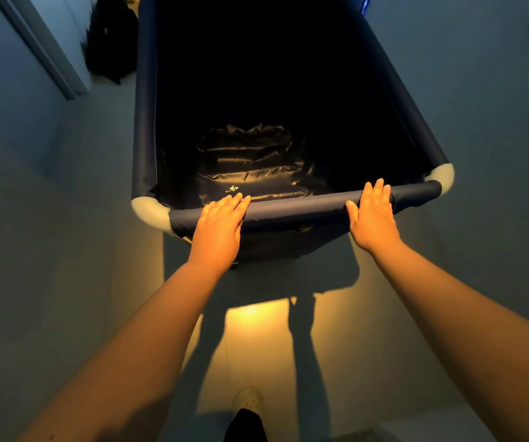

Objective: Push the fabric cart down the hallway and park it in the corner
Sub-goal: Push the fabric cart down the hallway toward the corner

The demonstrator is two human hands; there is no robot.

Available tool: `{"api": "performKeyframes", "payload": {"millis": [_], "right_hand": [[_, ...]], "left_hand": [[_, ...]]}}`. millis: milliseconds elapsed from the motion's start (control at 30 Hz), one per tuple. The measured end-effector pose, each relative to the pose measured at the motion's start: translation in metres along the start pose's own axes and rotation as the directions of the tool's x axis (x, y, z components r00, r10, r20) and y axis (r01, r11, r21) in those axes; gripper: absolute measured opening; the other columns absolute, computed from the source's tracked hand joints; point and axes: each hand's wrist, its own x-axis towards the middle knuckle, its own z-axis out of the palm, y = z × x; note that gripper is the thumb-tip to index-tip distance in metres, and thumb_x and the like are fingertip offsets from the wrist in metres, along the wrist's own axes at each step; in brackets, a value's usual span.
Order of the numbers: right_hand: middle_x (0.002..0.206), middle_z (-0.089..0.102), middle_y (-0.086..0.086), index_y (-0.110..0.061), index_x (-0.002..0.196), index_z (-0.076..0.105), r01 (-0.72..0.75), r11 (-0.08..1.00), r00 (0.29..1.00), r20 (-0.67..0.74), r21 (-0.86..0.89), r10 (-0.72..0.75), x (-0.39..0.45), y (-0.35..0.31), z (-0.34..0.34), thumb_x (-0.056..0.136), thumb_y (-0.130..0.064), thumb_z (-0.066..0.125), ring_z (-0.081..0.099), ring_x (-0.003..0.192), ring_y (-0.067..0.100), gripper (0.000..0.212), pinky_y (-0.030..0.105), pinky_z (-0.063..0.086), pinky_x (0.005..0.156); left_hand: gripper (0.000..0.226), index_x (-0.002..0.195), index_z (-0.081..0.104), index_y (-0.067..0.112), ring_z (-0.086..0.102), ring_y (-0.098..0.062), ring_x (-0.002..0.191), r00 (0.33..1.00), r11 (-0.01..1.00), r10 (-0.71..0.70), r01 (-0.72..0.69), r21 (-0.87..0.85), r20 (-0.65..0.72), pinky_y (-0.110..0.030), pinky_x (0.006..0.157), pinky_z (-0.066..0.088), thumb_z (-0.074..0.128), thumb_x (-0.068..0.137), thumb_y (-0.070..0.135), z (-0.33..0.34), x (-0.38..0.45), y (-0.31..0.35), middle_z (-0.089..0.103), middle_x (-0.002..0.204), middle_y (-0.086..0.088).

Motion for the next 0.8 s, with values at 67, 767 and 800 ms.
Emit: {"api": "performKeyframes", "payload": {"millis": [67,767,800], "right_hand": [[0.156,0.002,0.022,0.001,0.144,0.011,0.019,1.000,1.000,0.011,-0.005,-0.019,0.006,0.003,-0.003,0.098,-0.032,0.032,-0.003,0.144,0.034,0.060,0.048,0.013,0.116],[0.150,0.014,0.029,0.006,0.138,0.023,0.115,0.993,0.979,0.175,-0.034,-0.107,0.020,0.033,-0.041,0.099,-0.026,0.030,0.012,0.138,0.040,0.051,0.051,0.023,0.110],[0.145,0.022,0.032,0.004,0.134,0.032,0.129,0.992,0.978,0.163,0.015,-0.129,0.015,0.029,-0.038,0.099,-0.023,0.028,0.016,0.135,0.042,0.044,0.052,0.022,0.110]], "left_hand": [[0.052,0.141,0.035,0.016,0.033,-0.025,0.135,1.000,1.000,-0.020,0.020,-0.007,-0.013,-0.042,0.112,0.022,0.046,0.092,0.004,0.003,0.001,0.003,0.040,0.147,-0.006],[0.080,0.146,0.014,0.015,0.012,-0.019,0.143,0.986,0.997,-0.017,0.029,-0.066,0.167,-0.038,0.117,0.007,0.041,0.076,-0.012,0.012,-0.024,0.089,0.018,0.156,-0.004],[0.081,0.146,0.013,0.015,0.011,-0.019,0.143,0.984,0.997,-0.022,0.035,-0.070,0.176,-0.038,0.117,0.006,0.041,0.076,-0.013,0.013,-0.026,0.094,0.017,0.156,-0.004]]}}
